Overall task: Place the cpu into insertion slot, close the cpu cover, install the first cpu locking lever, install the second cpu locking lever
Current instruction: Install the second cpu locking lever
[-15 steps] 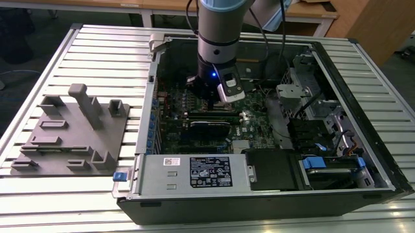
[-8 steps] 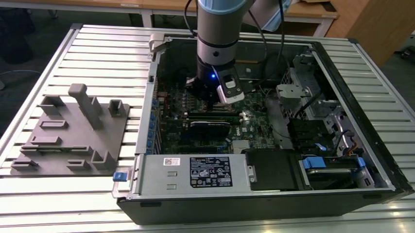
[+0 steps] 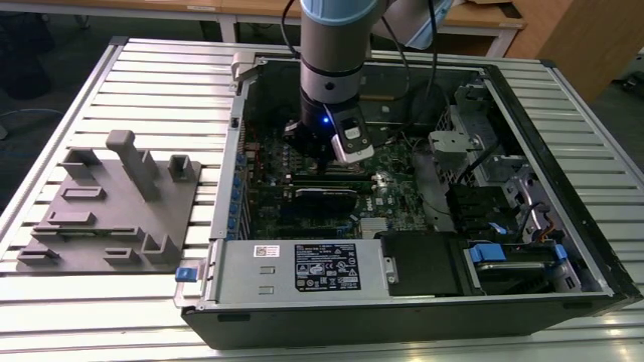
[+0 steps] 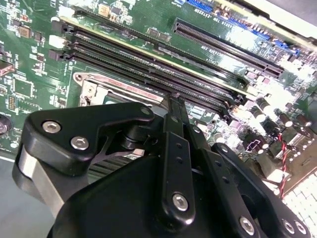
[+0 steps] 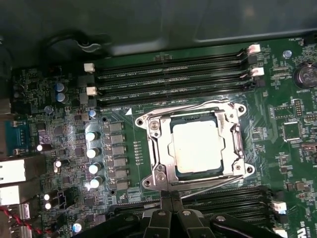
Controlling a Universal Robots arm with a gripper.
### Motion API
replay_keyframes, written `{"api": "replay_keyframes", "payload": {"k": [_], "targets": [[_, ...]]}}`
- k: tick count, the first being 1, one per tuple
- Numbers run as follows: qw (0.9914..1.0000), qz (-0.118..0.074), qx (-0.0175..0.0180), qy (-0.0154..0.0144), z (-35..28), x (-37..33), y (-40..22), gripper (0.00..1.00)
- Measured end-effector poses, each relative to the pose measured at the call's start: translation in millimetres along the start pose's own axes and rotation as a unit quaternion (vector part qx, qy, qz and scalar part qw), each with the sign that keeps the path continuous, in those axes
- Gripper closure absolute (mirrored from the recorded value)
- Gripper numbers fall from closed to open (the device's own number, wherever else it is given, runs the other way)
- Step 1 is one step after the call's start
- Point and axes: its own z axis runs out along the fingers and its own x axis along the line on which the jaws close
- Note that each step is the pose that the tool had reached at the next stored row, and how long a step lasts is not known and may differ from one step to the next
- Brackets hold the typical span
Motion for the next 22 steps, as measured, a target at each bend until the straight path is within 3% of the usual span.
{"api": "replay_keyframes", "payload": {"k": [22], "targets": [[1.00000, -0.001, 0.0000, 0.0001, 7.3, 2.7, -0.8, 0.90]]}}
